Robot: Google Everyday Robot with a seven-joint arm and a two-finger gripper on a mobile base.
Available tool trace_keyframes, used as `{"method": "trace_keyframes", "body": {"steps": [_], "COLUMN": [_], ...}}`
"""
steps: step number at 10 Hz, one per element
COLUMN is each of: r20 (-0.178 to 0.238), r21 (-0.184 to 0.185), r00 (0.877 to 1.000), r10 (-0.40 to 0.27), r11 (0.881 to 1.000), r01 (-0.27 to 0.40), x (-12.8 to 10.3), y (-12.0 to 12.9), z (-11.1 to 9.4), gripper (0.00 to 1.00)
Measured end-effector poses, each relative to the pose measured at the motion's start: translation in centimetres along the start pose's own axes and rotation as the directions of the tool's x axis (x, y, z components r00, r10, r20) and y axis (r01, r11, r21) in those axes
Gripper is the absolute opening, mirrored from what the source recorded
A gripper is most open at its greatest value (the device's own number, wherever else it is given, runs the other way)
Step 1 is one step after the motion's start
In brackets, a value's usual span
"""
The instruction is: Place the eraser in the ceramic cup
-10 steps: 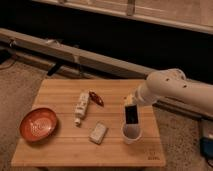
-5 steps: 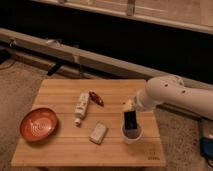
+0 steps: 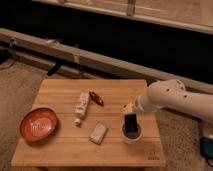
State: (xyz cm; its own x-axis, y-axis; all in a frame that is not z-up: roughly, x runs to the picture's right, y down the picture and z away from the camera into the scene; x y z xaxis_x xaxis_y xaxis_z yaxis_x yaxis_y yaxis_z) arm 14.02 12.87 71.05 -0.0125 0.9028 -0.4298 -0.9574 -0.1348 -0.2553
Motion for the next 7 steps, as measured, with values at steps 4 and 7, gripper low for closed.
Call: {"method": "trace_keyframes", "body": {"steps": [4, 7], "r20": [0.017, 0.029], "r21": [0.003, 0.002], "r00": [1.0, 0.999], "r10": [0.013, 0.016], "r11": [1.0, 1.0], "r01": [-0.013, -0.016], "x": [0.4, 0.59], "y": [-0.32, -0.33], "z": [-0.22, -0.41], "gripper": [0.77, 0.8]}}
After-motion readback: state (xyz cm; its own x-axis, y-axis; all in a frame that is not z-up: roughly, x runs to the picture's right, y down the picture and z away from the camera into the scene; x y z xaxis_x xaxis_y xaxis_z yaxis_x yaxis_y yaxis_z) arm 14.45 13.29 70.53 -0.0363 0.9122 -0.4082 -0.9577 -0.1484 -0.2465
